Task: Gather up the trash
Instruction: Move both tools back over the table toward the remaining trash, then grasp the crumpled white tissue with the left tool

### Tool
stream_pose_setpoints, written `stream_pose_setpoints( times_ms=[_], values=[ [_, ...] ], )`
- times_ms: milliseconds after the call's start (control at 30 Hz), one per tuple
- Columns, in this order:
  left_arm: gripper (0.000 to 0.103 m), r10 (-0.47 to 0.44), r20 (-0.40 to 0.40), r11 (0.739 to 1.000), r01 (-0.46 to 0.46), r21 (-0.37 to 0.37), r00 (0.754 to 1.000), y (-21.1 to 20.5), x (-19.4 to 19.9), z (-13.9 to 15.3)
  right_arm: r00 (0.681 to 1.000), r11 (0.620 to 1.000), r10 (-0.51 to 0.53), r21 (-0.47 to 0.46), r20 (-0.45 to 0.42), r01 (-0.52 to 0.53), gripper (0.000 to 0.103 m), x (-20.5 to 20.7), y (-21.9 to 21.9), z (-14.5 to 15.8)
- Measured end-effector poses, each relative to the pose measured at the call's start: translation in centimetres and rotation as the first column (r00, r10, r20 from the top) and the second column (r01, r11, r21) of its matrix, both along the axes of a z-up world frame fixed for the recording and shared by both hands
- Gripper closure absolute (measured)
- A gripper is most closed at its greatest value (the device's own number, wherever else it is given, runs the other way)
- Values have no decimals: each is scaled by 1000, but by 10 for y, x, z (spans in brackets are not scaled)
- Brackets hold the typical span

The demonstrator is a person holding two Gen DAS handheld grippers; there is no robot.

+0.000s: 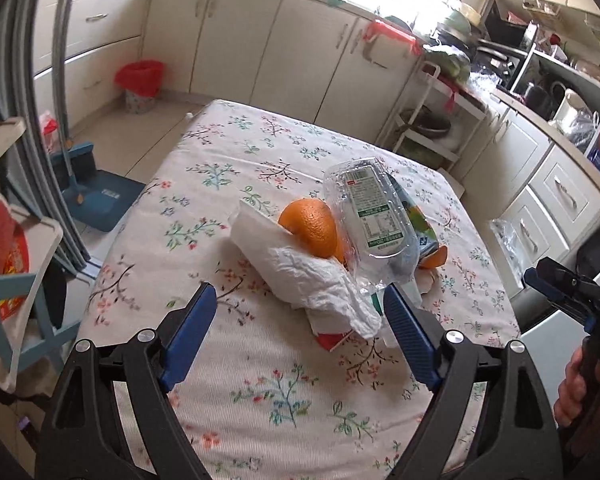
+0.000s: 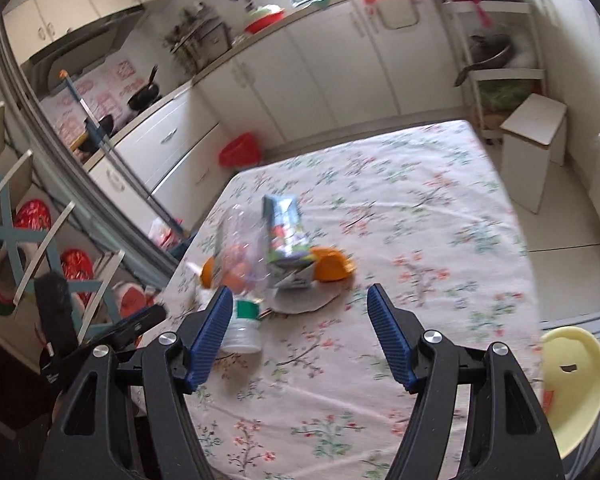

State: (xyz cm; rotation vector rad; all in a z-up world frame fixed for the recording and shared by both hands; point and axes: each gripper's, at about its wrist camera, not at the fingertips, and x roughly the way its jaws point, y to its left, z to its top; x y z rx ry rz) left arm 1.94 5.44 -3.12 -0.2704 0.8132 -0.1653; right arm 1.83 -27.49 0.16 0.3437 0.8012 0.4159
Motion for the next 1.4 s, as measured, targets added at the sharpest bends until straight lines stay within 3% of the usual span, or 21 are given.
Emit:
stream_pose_setpoints(
  times_ms=[367, 400, 467, 567, 667, 833, 1167, 1233, 1300, 1400],
  values=[
    [23, -18, -96, 998, 12, -69, 995, -2, 44, -28, 989, 990, 129, -42, -66, -132, 36, 4, 58, -22],
    [26, -27, -101, 997, 19, -75, 994, -3, 47, -30, 988, 989, 134, -46, -70, -138, 36, 5, 62, -24],
    [50, -48, -119, 995, 36, -95, 992, -4, 56, -36, 986, 987, 146, -54, -81, -151, 36, 7, 71, -28],
    [74, -65, -130, 991, 50, -121, 989, -3, 61, -39, 984, 986, 152, -59, -95, -158, 36, 11, 81, -33],
    [85, -95, -106, 990, 84, -110, 990, -5, 56, -30, 982, 984, 158, -63, -108, -165, 36, 16, 88, -39],
    [88, -124, -91, 984, 110, -143, 988, 7, 46, -17, 977, 982, 170, -56, -126, -178, 36, 22, 102, -44],
    [90, -135, -68, 984, 126, -126, 988, 34, 26, -7, 975, 982, 155, -80, -158, -169, 36, 31, 118, -57],
    [91, -145, -67, 977, 132, -168, 987, 40, 26, -8, 978, 985, 141, -73, -155, -154, 42, 32, 113, -58],
    [91, -151, -49, 970, 138, -201, 987, 43, 24, -5, 975, 987, 145, -47, -170, -155, 62, 33, 107, -58],
    [91, -143, -16, 978, 139, -153, 990, 40, 22, 2, 970, 986, 160, -12, -185, -165, 63, 30, 97, -59]
  ],
)
